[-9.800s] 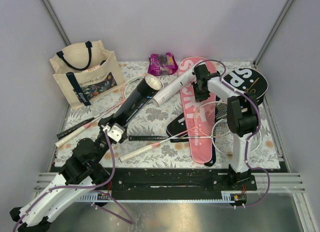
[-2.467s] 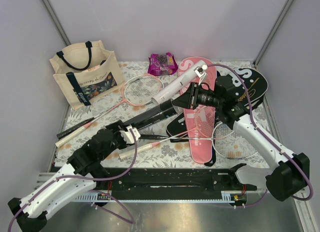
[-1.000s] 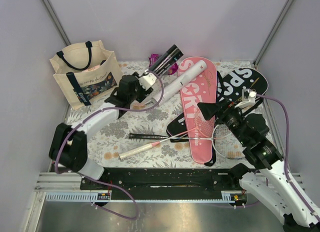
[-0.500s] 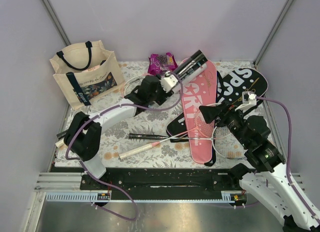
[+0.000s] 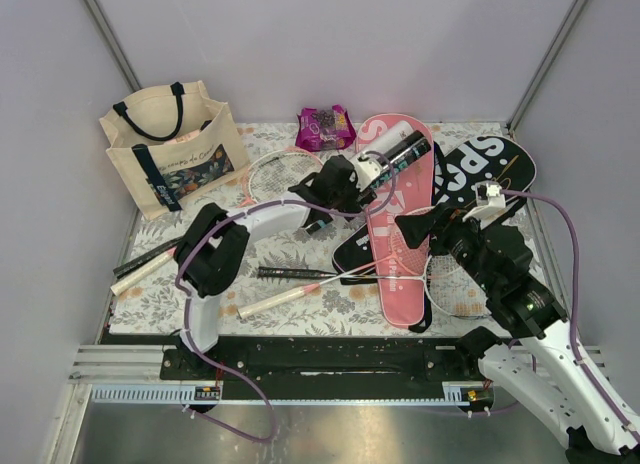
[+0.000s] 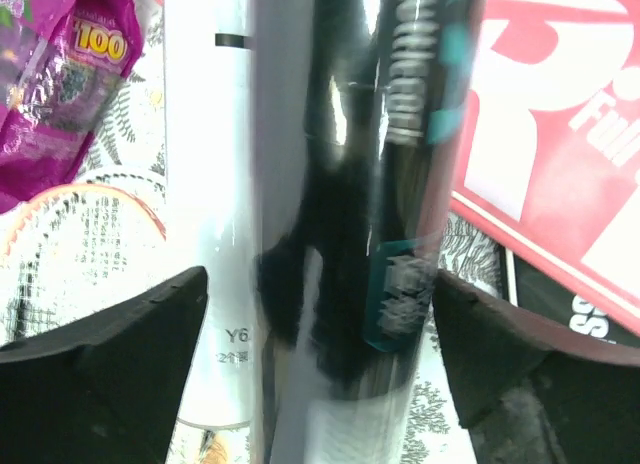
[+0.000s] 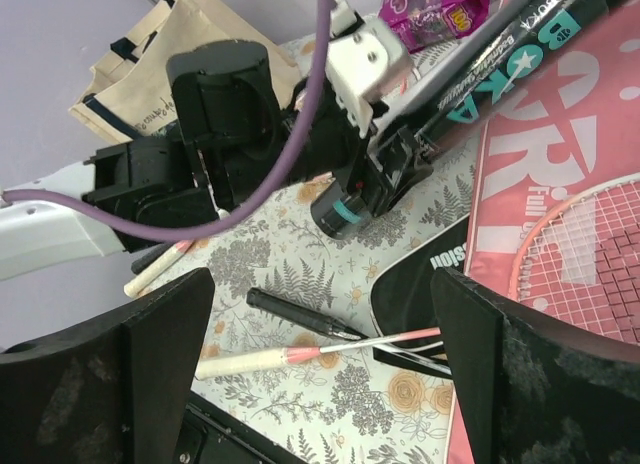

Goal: Pack up the badminton gear
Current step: Place the shuttle tube at the center of the board.

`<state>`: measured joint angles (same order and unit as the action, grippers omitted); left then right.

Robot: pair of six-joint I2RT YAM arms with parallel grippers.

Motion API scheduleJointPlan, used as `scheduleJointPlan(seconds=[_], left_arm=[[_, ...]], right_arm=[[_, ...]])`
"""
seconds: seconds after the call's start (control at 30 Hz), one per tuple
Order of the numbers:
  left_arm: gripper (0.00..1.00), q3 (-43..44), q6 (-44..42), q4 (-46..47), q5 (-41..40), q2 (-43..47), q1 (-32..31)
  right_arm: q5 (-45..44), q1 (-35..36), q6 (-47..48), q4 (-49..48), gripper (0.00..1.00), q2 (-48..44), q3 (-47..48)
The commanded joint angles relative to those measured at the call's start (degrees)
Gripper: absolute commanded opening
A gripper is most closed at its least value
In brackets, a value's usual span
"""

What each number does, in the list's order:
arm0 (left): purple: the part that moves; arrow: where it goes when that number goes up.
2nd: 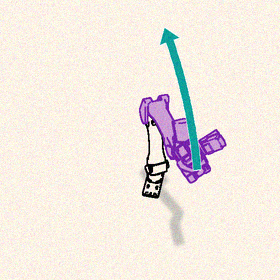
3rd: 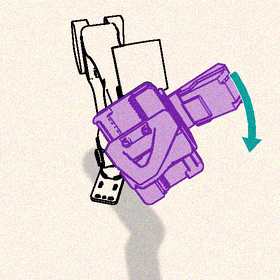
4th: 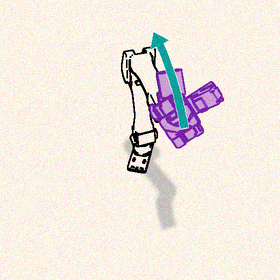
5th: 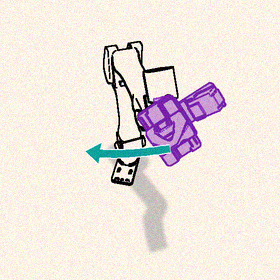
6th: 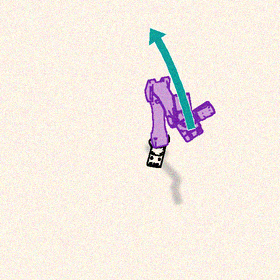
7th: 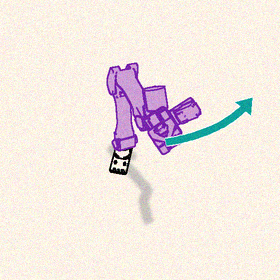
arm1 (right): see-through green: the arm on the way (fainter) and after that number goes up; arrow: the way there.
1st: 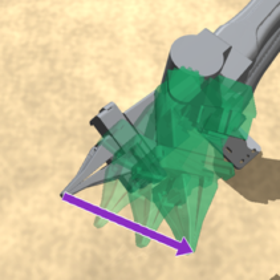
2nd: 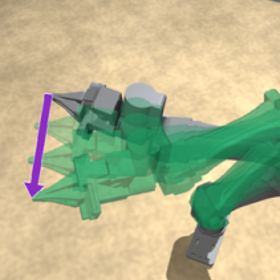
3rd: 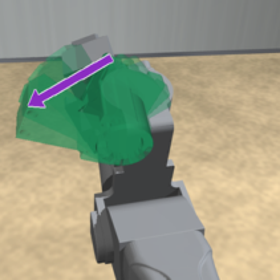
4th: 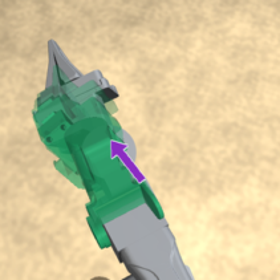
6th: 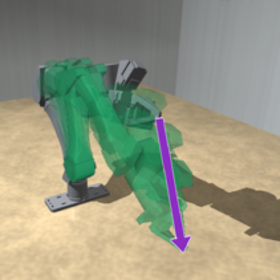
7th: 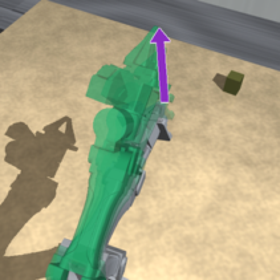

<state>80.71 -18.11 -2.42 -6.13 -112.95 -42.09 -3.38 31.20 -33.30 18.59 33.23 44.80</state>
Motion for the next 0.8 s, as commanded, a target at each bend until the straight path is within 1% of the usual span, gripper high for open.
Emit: scheduleJointPlan(seconds=[0.0, 0.1, 0.2, 0.3, 0.4, 0.47, 0.53, 0.63, 0.67, 0.77], left_arm=[[0.99, 6.22, 2.38, 2.59, -2.48, 2.02, -0.10], [0.99, 4.90, 3.08, 1.11, -2.74, 5.61, -0.19], [0.99, 4.02, 5.27, -0.74, -5.38, 10.19, -0.45], [0.99, 3.06, 8.25, -4.78, -6.70, 16.16, -0.37], [0.99, 1.57, 11.16, -10.14, -7.22, 22.57, -0.19], [0.99, -0.28, 13.70, -12.95, -7.49, 26.88, -0.19], [0.99, -3.61, 15.72, -16.12, -7.67, 31.10, 0.16], [0.99, -9.49, 17.93, -18.41, -6.79, 38.39, 0.78], [0.99, -11.69, 20.02, -19.11, -6.27, 41.72, 1.21], [0.99, -17.93, 21.27, -21.04, -5.64, 48.15, 2.18]], right_arm=[[-0.05, 0.35, 1.39, 0.92, 1.00, -0.45, 2.31], [0.04, 0.44, 1.22, 1.19, 0.99, -0.28, 1.53], [0.65, 0.44, 0.08, 1.10, 1.00, 1.21, 0.56], [-0.22, 0.44, -2.37, 0.14, 0.99, 2.62, -1.55], [0.12, 0.44, -1.69, -1.53, 0.99, 4.46, -2.61], [-0.40, 0.44, 0.68, -2.33, 1.00, 6.66, -2.70], [-2.15, 0.44, 4.54, -2.68, 1.00, 9.03, -2.17], [-5.75, -0.52, 11.31, -3.82, 1.00, 14.29, -0.94], [-5.33, -1.57, 13.15, -3.91, 1.00, 16.40, -0.07], [0.54, -8.14, 15.63, -4.43, 0.99, 23.60, 2.83]])
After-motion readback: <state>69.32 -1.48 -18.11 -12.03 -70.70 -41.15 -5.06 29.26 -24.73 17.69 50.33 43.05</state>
